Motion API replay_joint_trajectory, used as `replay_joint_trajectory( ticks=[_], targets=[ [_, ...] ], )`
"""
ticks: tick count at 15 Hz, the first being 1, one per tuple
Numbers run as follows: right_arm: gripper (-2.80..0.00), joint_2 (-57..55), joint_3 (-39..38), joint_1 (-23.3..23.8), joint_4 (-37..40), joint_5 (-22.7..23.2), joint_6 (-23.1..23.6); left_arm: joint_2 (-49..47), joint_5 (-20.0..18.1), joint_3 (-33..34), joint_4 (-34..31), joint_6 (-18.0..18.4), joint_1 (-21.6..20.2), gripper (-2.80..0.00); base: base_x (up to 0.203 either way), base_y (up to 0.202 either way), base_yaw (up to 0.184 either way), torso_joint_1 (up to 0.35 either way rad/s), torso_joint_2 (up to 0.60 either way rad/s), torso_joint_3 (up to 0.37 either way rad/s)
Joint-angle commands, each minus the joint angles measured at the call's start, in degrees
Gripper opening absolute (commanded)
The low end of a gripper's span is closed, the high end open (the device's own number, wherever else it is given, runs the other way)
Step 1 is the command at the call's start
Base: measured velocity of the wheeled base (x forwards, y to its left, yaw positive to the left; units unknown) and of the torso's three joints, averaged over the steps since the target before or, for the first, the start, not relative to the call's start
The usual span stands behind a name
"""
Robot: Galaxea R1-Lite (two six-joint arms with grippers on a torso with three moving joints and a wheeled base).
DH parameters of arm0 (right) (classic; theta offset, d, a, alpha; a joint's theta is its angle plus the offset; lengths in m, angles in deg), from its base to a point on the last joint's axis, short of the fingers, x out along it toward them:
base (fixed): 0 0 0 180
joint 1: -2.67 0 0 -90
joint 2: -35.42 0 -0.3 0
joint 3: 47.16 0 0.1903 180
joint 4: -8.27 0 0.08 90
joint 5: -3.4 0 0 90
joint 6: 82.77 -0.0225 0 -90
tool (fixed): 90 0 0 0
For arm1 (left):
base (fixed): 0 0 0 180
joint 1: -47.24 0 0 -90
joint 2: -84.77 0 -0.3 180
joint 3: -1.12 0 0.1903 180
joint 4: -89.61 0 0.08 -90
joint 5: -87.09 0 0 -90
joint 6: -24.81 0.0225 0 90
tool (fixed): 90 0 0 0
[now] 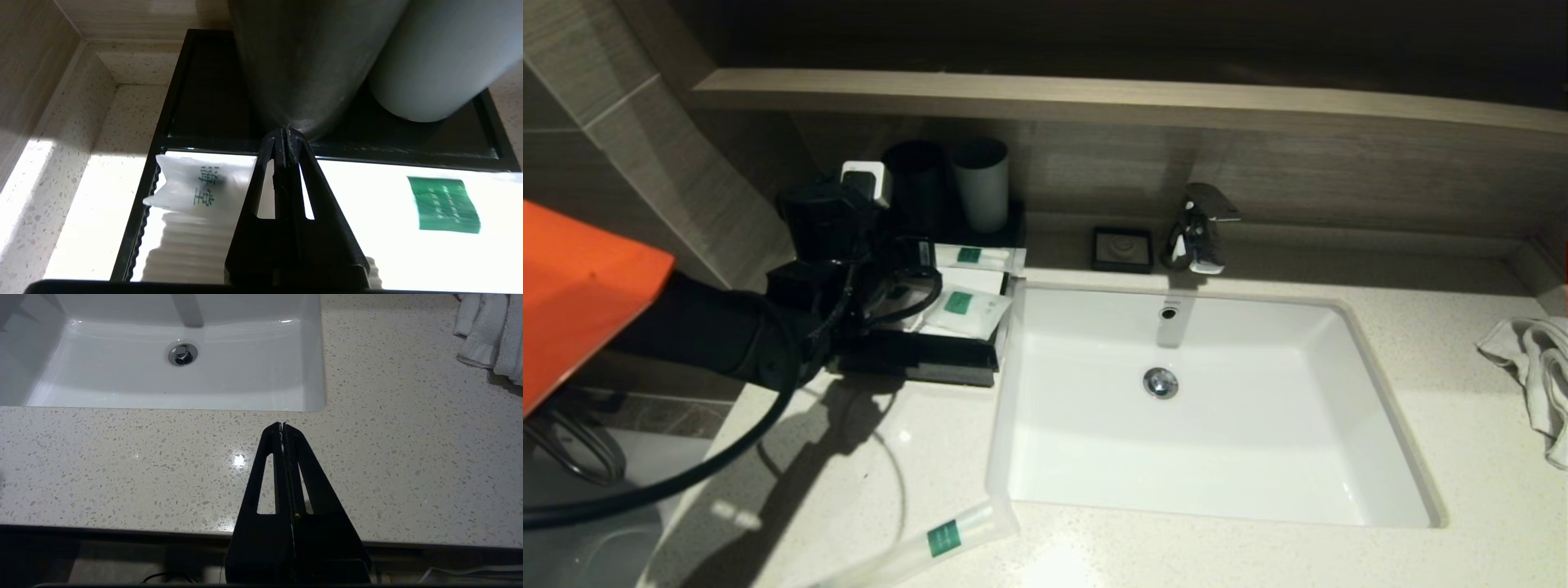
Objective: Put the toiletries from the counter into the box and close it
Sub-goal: Place the cup on the storage box
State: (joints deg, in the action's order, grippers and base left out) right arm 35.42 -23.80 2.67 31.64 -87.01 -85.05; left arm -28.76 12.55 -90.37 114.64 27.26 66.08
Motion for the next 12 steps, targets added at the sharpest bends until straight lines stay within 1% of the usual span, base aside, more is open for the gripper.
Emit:
replay_joint_trajectory(
  ticks=[1, 12],
  targets=[
    [-2.8, 0.0, 0.0, 0.0, 0.0, -0.02, -0.01, -1.22, 0.1, -0.56, 0.38, 0.01, -0.04, -2.8, 0.0, 0.0, 0.0, 0.0, 0.0, 0.0],
    [-2.8, 0.0, 0.0, 0.0, 0.0, -0.02, -0.01, -3.61, -0.2, -3.48, 1.0, -0.17, -1.09, -2.8, 0.0, 0.0, 0.0, 0.0, 0.0, 0.0]
  ],
)
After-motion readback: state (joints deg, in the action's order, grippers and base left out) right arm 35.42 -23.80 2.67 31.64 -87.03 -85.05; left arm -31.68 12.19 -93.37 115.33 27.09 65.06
